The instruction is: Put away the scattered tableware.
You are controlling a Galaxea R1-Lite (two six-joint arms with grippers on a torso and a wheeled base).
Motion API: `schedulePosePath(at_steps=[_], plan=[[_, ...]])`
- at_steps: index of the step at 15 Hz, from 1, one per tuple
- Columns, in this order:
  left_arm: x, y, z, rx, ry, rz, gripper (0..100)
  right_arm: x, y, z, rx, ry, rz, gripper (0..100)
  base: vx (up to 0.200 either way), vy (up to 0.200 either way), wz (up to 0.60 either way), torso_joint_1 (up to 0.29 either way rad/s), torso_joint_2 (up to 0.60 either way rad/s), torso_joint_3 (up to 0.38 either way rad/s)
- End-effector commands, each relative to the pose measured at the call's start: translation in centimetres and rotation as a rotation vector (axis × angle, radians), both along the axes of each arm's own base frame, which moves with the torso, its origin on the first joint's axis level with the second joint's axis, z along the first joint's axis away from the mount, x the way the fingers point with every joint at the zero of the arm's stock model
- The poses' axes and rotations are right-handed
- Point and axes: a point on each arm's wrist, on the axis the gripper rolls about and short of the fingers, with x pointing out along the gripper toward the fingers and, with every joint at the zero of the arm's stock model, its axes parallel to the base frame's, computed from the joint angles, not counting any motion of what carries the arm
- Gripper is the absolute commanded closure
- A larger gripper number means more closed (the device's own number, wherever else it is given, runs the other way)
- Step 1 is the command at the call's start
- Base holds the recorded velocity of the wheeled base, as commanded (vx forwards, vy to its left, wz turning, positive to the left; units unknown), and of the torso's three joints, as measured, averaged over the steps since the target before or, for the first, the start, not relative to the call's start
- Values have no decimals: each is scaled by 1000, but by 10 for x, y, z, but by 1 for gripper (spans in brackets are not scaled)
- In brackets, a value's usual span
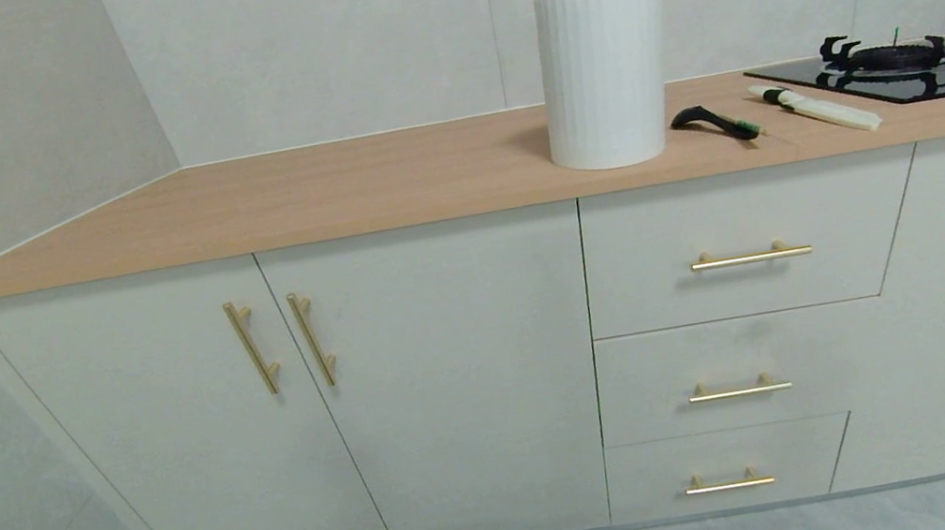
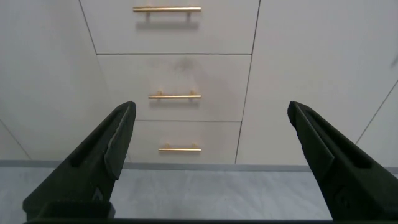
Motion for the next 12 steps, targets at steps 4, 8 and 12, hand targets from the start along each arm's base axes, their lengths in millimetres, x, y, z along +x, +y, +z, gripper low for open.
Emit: schedulePosePath(at_steps=[4,8,12], plan=[[0,0,0,-2,0,0,0,-3,2,55,69,-46,151,0,0,0,0,0,0,0],[0,0,0,0,0,0,0,63,6,87,62,305,231,0,0,0,0,0,0,0],[0,0,0,0,0,2,0,148,20,115,65,513,339,0,0,0,0,0,0,0]])
